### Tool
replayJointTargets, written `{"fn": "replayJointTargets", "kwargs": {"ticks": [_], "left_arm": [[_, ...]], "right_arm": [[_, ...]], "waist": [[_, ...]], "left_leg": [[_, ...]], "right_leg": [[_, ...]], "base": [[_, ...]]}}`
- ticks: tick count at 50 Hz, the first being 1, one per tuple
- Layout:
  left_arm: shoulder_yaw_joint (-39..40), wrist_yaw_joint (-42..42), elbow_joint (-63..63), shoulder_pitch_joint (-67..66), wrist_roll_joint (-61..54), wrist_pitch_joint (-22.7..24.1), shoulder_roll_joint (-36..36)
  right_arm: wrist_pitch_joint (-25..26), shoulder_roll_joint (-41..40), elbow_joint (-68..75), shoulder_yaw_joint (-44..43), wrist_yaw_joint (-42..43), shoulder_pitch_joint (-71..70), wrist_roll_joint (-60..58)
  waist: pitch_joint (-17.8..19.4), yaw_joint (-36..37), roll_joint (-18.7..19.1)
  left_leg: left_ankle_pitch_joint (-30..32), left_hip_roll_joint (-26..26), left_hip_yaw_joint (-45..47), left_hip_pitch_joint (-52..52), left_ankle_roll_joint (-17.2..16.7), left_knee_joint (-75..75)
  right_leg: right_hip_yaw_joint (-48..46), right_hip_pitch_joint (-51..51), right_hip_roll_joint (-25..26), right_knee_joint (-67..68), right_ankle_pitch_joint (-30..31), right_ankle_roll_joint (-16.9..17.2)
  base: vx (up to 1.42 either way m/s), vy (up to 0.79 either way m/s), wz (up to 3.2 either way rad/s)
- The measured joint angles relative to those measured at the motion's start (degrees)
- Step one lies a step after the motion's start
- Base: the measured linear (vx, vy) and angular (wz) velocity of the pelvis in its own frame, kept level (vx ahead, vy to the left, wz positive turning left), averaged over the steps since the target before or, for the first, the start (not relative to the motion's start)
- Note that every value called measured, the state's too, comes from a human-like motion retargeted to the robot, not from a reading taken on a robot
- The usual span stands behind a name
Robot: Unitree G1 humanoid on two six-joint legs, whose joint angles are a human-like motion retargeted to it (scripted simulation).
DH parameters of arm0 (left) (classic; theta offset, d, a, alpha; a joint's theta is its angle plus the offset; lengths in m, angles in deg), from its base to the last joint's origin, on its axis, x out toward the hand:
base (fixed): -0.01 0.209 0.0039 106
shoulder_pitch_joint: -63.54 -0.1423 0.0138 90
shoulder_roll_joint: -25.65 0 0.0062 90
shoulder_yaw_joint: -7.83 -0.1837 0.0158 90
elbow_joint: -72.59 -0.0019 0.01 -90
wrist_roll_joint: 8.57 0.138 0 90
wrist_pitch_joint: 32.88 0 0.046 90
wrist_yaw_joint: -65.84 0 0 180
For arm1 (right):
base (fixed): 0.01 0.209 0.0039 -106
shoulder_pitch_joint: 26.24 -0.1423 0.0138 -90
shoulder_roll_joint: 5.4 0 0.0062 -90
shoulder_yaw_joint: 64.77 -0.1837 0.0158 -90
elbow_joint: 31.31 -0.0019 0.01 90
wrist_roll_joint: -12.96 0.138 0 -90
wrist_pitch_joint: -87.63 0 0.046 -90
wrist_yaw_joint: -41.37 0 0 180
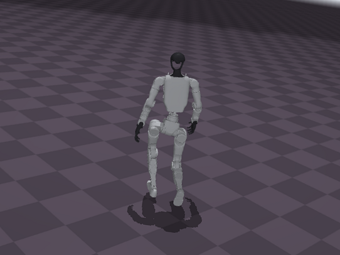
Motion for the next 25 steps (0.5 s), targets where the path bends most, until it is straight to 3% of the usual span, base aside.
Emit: {"fn": "replayJointTargets", "kwargs": {"ticks": [4,7,10,12,15,17,20,22,25], "left_arm": [[0.4,-7.9,13.0,12.3,-2.7,1.6,-2.2],[-2.0,-10.2,30.7,17.9,-1.6,4.0,-3.1],[-5.1,-7.7,45.7,18.8,-0.4,7.0,-3.8],[-7.9,-4.1,50.1,17.3,-0.9,8.3,-4.2],[-12.2,1.7,49.3,13.3,-1.1,7.9,-4.5],[-13.3,3.7,44.6,9.1,0.0,5.6,-4.6],[-11.2,5.6,31.7,3.2,3.1,1.2,-3.3],[-8.1,6.4,23.3,-1.8,4.3,-0.6,-1.4],[-3.1,7.9,14.1,-9.7,5.1,-1.0,0.6]], "right_arm": [[1.7,-2.9,12.9,-3.7,2.0,-0.1,0.0],[2.5,-3.3,18.5,-7.3,0.6,2.9,1.5],[3.1,-3.0,20.2,-9.2,-1.3,7.9,3.0],[3.6,-2.9,20.4,-9.9,-1.5,10.6,3.1],[4.0,-2.5,19.6,-10.8,-0.7,12.2,3.7],[3.4,-1.8,18.2,-11.0,0.4,11.2,3.9],[2.2,-0.9,14.4,-11.2,3.1,6.6,3.3],[0.9,-1.0,9.0,-11.4,4.0,4.4,3.1],[-0.7,-1.3,-2.9,-11.2,2.5,4.8,4.0]], "waist": [[1.6,-3.2,-0.3],[2.0,-5.5,1.8],[1.7,-6.5,5.9],[0.4,-6.1,8.4],[-0.6,-3.3,11.4],[-0.4,-0.9,11.7],[1.7,3.2,11.3],[2.1,5.9,10.0],[1.4,8.6,6.9]], "left_leg": [[-10.4,1.3,-1.6,8.5,-0.1,4.3],[-9.2,2.3,-3.7,20.2,-4.1,-3.7],[-0.1,4.0,-10.5,31.9,-10.1,-10.8],[10.3,6.8,-12.3,35.7,-14.1,-9.6],[22.4,11.7,-12.0,33.6,-16.9,6.3],[22.1,14.5,-10.7,28.6,-14.2,19.4],[12.1,18.3,-9.6,16.7,-7.9,34.1],[6.6,18.1,-8.1,8.5,-5.4,31.7],[4.9,14.4,-4.8,2.5,-5.7,12.2]], "right_leg": [[-1.8,-17.6,-0.8,9.9,-11.5,-6.2],[-5.0,-26.7,-0.8,1.5,-16.4,-7.6],[-9.8,-27.7,2.9,-17.4,-16.4,-7.2],[-12.5,-24.8,6.7,-31.3,-13.1,-6.5],[-16.2,-18.5,11.8,-40.3,-11.4,-8.9],[-16.3,-15.0,13.0,-35.8,-16.4,-12.9],[-14.3,-8.3,14.8,-28.9,-25.8,-17.3],[-11.9,-2.2,15.2,-29.4,-27.2,-16.5],[-7.9,8.0,13.3,-33.6,-19.1,-11.2]], "base": [[1.29,-0.04,-0.12],[1.44,-0.16,-0.06],[1.56,-0.27,-0.55],[1.59,-0.27,-0.70],[1.59,-0.20,-0.91],[1.64,-0.13,-0.89],[1.65,-0.08,-0.93],[1.67,0.00,-1.10],[1.69,0.09,-1.05]]}}
